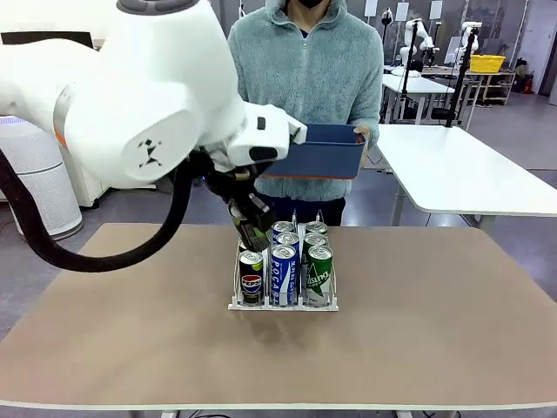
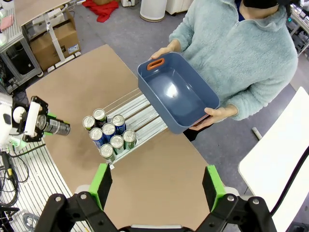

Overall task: Fill the beverage cans into the dispenser.
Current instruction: Place the picked Pepsi coke in the line of the Automatic Can Dispenser with the same cans.

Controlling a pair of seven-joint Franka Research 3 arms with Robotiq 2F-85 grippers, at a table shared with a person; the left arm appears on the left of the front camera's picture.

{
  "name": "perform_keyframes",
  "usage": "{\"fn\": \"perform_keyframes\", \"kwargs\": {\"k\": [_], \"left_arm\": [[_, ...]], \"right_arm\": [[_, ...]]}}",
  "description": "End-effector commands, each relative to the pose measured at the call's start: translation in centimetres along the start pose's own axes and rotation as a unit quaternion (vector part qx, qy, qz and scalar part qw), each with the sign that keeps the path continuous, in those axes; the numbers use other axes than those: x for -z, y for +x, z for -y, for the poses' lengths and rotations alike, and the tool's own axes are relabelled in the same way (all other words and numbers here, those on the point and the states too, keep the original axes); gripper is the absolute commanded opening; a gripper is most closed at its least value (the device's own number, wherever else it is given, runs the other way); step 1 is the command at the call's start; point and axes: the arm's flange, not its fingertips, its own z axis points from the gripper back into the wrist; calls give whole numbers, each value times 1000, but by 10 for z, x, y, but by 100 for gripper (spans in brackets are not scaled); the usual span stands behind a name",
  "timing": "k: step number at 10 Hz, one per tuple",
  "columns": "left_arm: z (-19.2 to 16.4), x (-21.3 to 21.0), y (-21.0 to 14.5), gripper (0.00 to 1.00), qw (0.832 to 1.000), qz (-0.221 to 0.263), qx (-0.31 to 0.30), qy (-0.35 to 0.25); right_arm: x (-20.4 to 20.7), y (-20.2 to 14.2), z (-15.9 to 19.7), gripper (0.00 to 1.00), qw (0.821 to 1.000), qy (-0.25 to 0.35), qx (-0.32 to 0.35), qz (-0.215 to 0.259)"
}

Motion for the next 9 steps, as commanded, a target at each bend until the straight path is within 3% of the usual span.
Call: {"fn": "perform_keyframes", "kwargs": {"k": [1,6,9], "left_arm": [[13,11,-9,58,999,21,30,-10],[19,56,-32,58,997,28,43,-62],[4,82,-45,58,995,28,47,-83]], "right_arm": [[0,0,-1,100,1000,0,6,0],[0,0,-1,100,1000,0,6,0],[0,0,-1,100,1000,0,6,0]]}}
